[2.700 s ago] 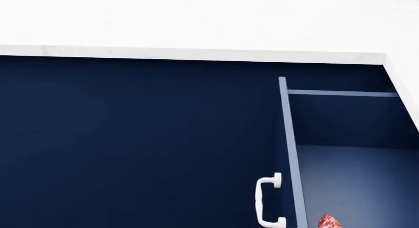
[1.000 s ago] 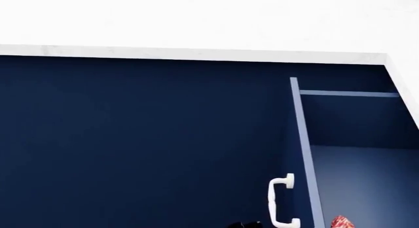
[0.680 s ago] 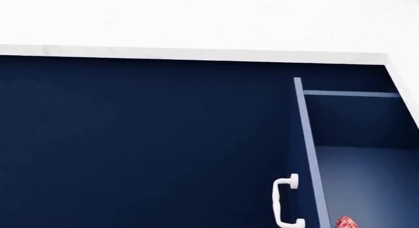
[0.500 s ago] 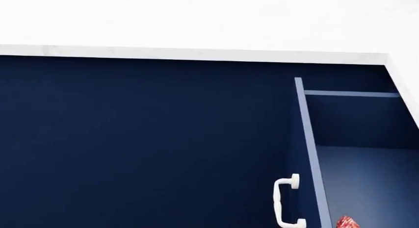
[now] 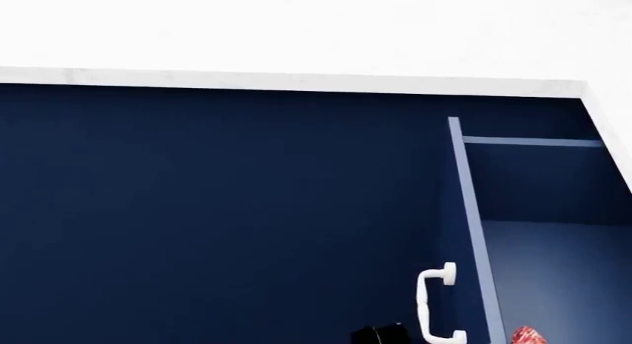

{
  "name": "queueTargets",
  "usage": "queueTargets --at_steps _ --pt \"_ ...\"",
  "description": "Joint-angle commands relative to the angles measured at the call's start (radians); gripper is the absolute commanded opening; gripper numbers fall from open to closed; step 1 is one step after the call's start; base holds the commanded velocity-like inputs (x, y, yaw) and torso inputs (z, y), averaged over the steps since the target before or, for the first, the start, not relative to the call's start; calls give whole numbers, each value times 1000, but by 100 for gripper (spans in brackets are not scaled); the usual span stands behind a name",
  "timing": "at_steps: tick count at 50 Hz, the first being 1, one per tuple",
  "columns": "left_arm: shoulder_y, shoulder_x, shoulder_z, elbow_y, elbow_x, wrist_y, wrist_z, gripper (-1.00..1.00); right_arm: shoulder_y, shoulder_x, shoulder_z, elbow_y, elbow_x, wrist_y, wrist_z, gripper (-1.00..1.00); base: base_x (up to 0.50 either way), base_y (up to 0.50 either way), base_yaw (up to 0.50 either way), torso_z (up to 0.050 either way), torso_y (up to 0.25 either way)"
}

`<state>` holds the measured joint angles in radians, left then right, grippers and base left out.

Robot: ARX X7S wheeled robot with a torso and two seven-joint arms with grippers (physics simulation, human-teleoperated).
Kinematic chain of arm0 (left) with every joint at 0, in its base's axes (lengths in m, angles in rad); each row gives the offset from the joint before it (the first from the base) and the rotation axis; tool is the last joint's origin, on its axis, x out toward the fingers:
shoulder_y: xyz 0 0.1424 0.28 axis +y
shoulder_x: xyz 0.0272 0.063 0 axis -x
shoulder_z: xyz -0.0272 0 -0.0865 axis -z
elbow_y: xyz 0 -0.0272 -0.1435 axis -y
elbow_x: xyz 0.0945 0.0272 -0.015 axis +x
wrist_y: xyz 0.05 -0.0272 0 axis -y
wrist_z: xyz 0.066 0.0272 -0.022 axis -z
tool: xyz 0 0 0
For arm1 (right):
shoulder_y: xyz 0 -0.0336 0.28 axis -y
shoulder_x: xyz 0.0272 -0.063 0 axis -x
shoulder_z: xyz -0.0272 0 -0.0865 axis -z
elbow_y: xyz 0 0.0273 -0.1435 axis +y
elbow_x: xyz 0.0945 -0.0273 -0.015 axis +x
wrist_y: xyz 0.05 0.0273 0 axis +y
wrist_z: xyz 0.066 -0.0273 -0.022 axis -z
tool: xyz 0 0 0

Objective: Close the left drawer.

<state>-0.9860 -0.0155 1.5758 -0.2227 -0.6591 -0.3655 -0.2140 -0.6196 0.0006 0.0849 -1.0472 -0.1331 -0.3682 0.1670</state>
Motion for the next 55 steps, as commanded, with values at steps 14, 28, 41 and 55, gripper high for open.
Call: queueTargets --at_steps 14,28,41,55 --pt "-212 15 -33 -158 -170 111 -97 100 33 1 -20 0 67 -29 -140 100 0 0 0 0 1" --pt "-223 -206 -170 61 -278 155 -240 100 37 1 -23 0 80 -31 -176 100 0 0 0 0 0" --pt "-180 -461 -268 296 -344 210 -360 100 41 1 -27 0 90 -34 -188 100 0 0 0 0 0" --pt "-92 -675 -329 482 -366 282 -493 100 42 12 -41 0 127 -30 -237 100 0 0 0 0 0"
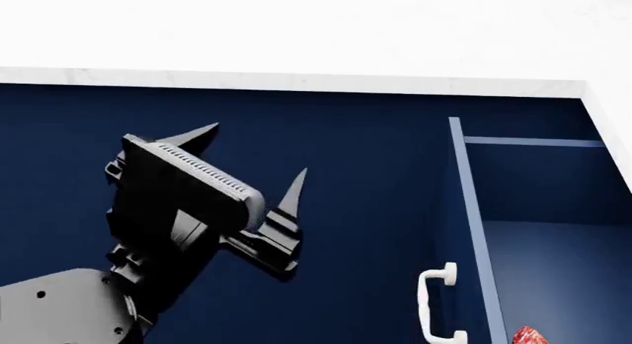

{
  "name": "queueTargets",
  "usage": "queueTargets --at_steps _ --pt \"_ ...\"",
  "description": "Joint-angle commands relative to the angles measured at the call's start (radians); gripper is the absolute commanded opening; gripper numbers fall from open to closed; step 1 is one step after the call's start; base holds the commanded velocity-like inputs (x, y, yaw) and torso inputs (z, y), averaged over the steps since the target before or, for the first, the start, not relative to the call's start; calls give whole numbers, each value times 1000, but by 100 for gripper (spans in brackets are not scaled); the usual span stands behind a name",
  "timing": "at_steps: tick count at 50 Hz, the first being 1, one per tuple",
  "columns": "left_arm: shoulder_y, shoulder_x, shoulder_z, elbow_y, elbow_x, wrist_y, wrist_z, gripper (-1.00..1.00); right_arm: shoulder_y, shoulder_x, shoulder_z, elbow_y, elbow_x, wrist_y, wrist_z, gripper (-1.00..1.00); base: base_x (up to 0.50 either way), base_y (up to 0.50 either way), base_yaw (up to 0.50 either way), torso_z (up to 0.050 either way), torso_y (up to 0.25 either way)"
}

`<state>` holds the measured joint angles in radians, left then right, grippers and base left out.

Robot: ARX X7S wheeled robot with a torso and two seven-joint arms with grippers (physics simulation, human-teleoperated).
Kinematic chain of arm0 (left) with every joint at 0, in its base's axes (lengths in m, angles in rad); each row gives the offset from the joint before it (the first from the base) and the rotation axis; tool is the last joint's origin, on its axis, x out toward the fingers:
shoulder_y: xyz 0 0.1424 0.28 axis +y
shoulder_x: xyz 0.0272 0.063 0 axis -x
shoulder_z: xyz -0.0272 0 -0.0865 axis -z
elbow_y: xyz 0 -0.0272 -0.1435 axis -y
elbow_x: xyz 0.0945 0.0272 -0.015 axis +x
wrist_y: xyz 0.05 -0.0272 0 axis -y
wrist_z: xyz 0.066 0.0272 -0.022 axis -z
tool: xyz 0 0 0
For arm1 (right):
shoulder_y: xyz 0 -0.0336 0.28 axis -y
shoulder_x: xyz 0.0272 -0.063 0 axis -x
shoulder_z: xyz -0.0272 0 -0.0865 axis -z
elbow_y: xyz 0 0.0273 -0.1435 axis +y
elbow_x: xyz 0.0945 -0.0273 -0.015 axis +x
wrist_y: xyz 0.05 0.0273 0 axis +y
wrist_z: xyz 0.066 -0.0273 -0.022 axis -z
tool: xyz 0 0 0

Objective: Close the left drawer.

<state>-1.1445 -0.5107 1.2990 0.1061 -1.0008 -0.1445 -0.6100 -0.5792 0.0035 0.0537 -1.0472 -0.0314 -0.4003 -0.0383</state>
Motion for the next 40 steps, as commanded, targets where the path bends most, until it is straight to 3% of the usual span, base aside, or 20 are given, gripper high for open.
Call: queueTargets --at_steps 1,5,6,12,17,26,30,36,40 --pt "80 -199 -55 171 -20 70 -116 100 1 12 -11 0 26 3 -32 100 0 0 0 0 0" --pt "142 -275 -67 228 -20 127 -138 100 -1 56 -21 0 34 5 -5 100 0 0 0 0 0" --pt "175 -331 -82 268 -17 163 -174 100 -1 86 -29 0 40 5 13 100 0 0 0 0 0" --pt "249 -466 -111 407 33 261 -261 100 -3 242 -58 0 40 7 156 100 0 0 0 0 0" --pt "304 -527 -122 424 57 325 -296 100 0 331 -76 0 36 5 236 100 0 0 0 0 0" --pt "394 -636 -131 519 143 418 -396 100 -4 383 -84 0 35 11 288 100 0 0 0 0 0" --pt "404 -644 -130 539 156 424 -413 100 -4 408 -88 0 32 13 309 100 0 0 0 0 0" --pt "407 -646 -132 573 179 423 -432 100 -9 288 -61 0 19 13 209 100 0 0 0 0 0" --pt "405 -649 -133 609 196 413 -445 100 -9 48 -12 0 2 13 -9 100 0 0 0 0 0"
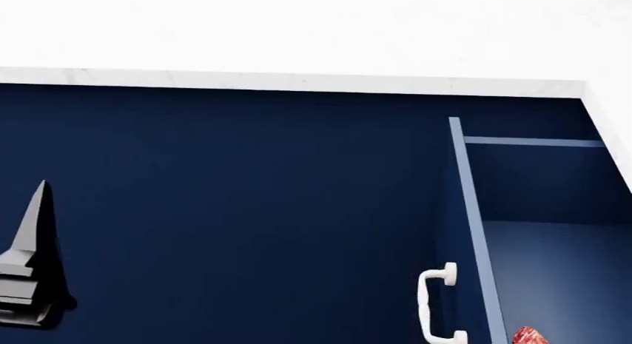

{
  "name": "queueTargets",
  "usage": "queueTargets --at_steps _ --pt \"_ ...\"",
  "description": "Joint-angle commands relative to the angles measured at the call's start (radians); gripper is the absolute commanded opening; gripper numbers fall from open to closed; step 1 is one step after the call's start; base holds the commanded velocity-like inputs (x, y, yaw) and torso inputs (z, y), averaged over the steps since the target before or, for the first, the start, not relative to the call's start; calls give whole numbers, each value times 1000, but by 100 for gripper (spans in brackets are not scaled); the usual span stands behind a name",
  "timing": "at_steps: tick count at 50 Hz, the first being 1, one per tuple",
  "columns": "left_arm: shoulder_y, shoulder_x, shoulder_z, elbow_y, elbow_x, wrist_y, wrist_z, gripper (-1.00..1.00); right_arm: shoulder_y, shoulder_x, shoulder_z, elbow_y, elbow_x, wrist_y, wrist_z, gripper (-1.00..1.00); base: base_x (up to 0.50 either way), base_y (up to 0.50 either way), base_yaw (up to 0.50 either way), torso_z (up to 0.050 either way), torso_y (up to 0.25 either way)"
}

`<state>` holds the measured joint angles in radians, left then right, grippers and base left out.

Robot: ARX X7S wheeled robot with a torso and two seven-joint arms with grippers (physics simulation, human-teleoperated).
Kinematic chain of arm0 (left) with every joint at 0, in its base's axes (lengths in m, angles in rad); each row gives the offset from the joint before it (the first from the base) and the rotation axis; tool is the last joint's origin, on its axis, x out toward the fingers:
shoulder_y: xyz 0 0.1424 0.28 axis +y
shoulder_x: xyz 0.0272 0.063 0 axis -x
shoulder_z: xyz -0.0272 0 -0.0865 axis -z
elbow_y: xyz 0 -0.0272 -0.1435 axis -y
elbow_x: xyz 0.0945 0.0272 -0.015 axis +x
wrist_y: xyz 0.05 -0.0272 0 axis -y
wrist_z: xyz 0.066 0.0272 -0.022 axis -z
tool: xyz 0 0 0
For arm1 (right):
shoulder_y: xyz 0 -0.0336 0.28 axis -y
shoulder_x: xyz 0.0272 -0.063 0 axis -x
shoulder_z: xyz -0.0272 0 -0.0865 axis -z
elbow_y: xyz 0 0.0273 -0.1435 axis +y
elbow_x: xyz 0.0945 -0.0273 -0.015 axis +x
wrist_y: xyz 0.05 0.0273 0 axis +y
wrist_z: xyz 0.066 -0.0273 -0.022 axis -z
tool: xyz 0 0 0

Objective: Close the left drawer.

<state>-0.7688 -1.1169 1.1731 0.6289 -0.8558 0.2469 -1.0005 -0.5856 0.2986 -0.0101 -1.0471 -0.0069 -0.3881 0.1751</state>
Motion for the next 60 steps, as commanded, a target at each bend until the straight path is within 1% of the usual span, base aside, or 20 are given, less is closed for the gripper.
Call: queueTargets --at_steps 1,7,11,18,28,29,30,32,40,48,49,50,51,56,57,58,60 --pt "29 -43 -7 88 53 20 -58 100 -1 -293 62 0 -23 1 -266 100 0 0 0 0 0" --pt "29 -40 -7 109 65 15 -62 100 -54 -297 71 0 -52 61 -220 100 0 0 0 0 0" --pt "30 -31 -6 94 62 13 -57 100 -63 -298 83 0 -91 67 -145 100 0 0 0 0 0" --pt "32 -30 -6 88 58 16 -49 100 -74 -298 78 0 -82 80 -157 100 0 0 0 0 0" --pt "34 -36 -11 89 48 26 -43 100 -78 -298 83 0 -98 83 -117 100 0 0 0 0 0" --pt "34 -36 -11 90 48 25 -44 100 -89 -298 81 0 -95 95 -91 100 0 0 0 0 0" --pt "35 -36 -11 90 48 26 -44 100 -82 -298 82 0 -97 87 -107 100 0 0 0 0 0" --pt "35 -38 -12 91 46 28 -44 100 -94 -298 82 0 -97 99 -62 100 0 0 0 0 0" --pt "38 -37 -12 93 48 22 -48 100 -95 -298 83 0 -106 102 -83 100 0 0 0 0 0" --pt "40 -35 -14 87 47 22 -48 100 -123 -298 89 0 -138 130 20 100 0 0 0 0 0" --pt "40 -35 -14 86 47 21 -49 100 27 -298 -61 0 -288 280 -127 100 0 0 0 0 0" --pt "39 -37 -15 88 47 22 -49 100 177 -297 -168 150 -359 430 -137 100 0 0 0 0 0" --pt "39 -37 -15 88 47 22 -49 100 327 -288 -201 153 -379 580 -137 100 0 0 0 0 0" --pt "42 -38 -16 88 48 24 -48 100 1077 -267 -160 314 -320 1330 -108 100 0 0 0 0 0" --pt "42 -38 -16 88 49 24 -48 100 1227 -265 -152 343 -309 1408 -102 100 0 0 0 0 0" --pt "42 -38 -16 88 48 25 -47 100 1377 -260 -150 370 -297 1404 -107 100 0 0 0 0 0" --pt "43 -39 -17 87 49 25 -47 100 1397 -245 -156 442 -289 1374 -100 100 0 0 0 0 0"
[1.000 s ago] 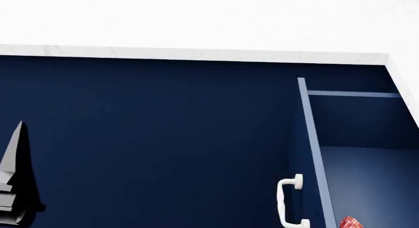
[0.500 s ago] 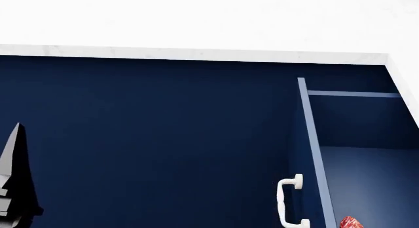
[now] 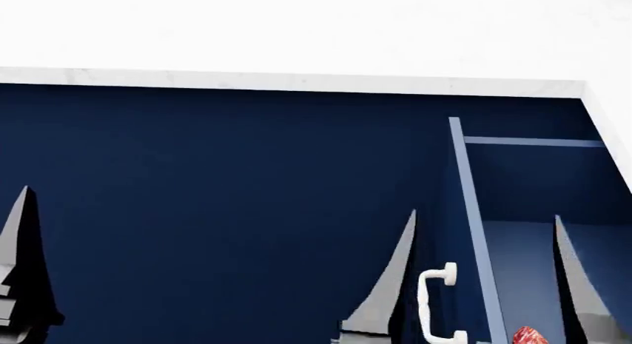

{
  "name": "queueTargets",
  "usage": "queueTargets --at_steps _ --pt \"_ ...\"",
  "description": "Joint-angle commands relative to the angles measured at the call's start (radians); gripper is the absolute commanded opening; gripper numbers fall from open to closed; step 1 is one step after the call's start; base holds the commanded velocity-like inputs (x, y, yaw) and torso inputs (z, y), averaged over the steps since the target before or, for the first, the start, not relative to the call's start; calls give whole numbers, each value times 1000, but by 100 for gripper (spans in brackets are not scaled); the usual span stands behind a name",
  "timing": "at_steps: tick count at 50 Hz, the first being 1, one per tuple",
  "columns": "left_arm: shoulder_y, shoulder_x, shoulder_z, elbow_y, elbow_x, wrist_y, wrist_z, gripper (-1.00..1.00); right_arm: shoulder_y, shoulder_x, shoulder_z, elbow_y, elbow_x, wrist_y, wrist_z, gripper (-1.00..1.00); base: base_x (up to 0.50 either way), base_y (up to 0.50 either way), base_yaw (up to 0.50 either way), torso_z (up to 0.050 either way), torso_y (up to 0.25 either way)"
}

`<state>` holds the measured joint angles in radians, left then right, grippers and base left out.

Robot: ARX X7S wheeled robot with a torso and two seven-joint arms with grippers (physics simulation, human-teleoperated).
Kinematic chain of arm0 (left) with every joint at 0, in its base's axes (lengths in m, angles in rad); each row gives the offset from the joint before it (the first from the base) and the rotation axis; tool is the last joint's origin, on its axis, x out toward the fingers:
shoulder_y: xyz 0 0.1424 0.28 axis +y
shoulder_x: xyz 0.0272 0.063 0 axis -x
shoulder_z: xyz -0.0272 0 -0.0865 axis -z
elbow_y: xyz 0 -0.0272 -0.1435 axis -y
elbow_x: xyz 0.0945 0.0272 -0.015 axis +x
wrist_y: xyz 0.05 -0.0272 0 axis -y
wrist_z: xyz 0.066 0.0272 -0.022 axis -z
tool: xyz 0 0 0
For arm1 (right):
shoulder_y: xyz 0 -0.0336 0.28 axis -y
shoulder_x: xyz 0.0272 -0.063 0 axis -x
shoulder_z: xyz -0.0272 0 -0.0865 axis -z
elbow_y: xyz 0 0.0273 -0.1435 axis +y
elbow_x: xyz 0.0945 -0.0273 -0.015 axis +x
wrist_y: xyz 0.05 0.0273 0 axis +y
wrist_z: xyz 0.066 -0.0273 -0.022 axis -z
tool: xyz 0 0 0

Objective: Close the left drawer.

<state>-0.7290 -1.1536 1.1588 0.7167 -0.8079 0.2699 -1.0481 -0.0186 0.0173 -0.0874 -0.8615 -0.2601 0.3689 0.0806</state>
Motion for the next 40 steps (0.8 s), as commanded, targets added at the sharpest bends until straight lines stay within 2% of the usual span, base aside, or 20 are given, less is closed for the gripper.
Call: queueTargets --at_steps 1,8,22,28,40 --pt "4 -2 -2 -1 1 3 1 100 834 39 -75 291 -25 591 -2 100 0 0 0 0 0" --pt "7 -4 -3 1 3 4 2 100 871 49 -44 484 3 499 50 100 0 0 0 0 0" --pt "7 3 -4 3 -2 -2 3 100 924 63 -100 581 35 516 30 100 0 0 0 0 0" --pt "8 1 -6 3 -5 1 6 100 961 42 -118 671 63 550 20 100 0 0 0 0 0" --pt "13 3 -5 1 -5 2 10 100 1042 -12 -164 762 169 720 24 100 0 0 0 0 0"
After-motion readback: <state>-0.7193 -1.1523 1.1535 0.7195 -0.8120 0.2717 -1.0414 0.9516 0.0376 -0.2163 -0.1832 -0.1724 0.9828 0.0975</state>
